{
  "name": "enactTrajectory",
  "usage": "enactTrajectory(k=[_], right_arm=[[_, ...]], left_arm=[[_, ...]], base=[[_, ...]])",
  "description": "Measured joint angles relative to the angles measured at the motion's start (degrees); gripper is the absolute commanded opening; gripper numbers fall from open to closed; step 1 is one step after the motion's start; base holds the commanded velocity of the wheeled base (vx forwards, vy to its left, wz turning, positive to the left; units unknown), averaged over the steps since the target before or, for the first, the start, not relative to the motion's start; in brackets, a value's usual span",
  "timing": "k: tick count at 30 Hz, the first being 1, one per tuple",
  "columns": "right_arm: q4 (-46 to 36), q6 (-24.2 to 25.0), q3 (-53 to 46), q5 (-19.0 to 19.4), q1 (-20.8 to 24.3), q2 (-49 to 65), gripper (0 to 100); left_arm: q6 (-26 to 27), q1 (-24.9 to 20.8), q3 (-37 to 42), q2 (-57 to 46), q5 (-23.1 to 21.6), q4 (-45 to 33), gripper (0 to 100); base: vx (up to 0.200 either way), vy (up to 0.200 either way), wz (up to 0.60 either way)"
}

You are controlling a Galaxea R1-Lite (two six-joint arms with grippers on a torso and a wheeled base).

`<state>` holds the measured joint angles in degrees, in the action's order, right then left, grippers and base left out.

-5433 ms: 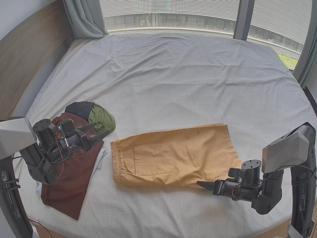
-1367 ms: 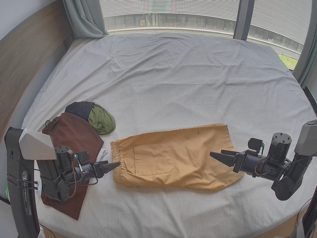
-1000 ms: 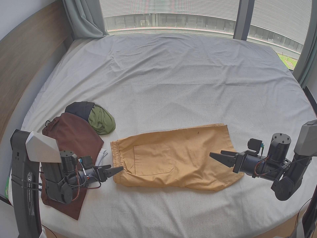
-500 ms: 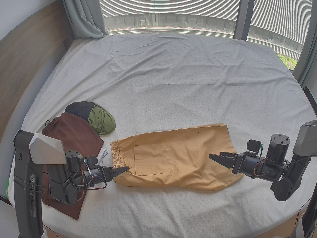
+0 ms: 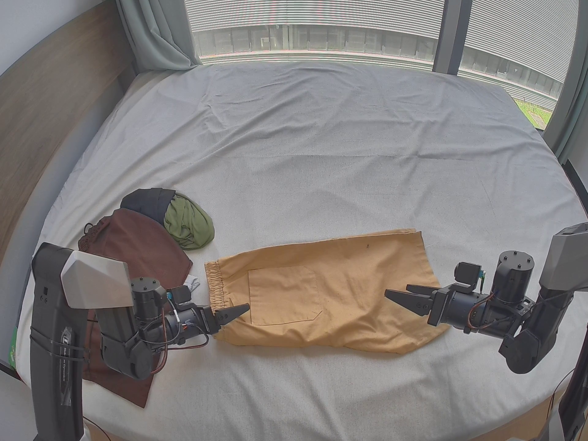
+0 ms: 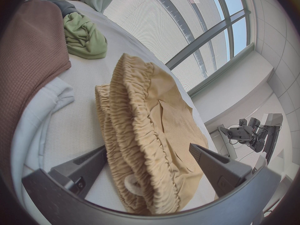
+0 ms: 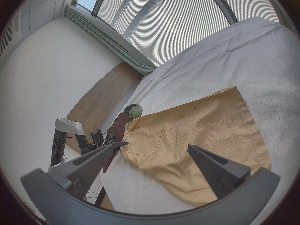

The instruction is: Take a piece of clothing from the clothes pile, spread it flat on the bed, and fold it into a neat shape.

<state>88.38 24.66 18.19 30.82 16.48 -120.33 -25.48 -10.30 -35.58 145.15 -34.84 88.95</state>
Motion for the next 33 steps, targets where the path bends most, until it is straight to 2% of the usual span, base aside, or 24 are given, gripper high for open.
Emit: enactTrajectory(k=[13, 14, 33], right_arm=[[0.0, 0.0, 0.1, 0.0, 0.0, -0.1, 100], [0.0, 0.0, 0.1, 0.0, 0.0, -0.1, 100], [0.1, 0.0, 0.4, 0.1, -0.4, -1.2, 100]], left_arm=[[0.0, -1.7, -1.9, 0.7, 4.0, 0.1, 100], [0.0, -1.8, -2.1, 0.8, 4.2, 0.1, 0], [0.7, -1.4, -1.5, -0.3, 4.3, 0.0, 0]], base=[[0.000, 0.000, 0.00], [0.000, 0.000, 0.00], [0.000, 0.000, 0.00]])
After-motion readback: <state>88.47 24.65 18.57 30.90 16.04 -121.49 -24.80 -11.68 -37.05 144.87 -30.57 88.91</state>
